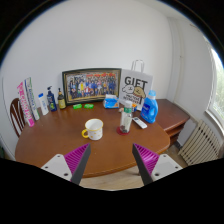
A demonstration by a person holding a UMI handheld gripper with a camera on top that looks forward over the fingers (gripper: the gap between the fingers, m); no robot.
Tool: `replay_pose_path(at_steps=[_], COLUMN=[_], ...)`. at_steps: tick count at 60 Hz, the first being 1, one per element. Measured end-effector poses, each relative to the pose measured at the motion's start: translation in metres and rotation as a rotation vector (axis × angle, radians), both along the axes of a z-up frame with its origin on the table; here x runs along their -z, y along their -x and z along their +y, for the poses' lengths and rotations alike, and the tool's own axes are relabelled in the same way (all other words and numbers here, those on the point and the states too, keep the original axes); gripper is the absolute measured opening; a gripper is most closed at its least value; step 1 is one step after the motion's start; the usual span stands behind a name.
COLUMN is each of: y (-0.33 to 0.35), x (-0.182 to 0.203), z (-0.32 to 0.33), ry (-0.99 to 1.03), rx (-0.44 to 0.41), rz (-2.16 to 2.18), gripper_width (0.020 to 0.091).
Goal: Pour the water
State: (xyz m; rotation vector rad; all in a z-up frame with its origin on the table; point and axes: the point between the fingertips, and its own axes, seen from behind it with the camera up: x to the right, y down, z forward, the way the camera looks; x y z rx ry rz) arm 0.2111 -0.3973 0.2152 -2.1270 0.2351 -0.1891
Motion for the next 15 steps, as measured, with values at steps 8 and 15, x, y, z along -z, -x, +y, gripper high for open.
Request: replay_pose_path(at_steps=[8,15], y=[0.008,0.004], x=[-0.005,-0.001], z=[-0.006,-0.015], ry=[-0.015,0.004], rx=[-0.001,0.013], rz=[0.009,-0.023], gripper_width=[0.0857,0.0855])
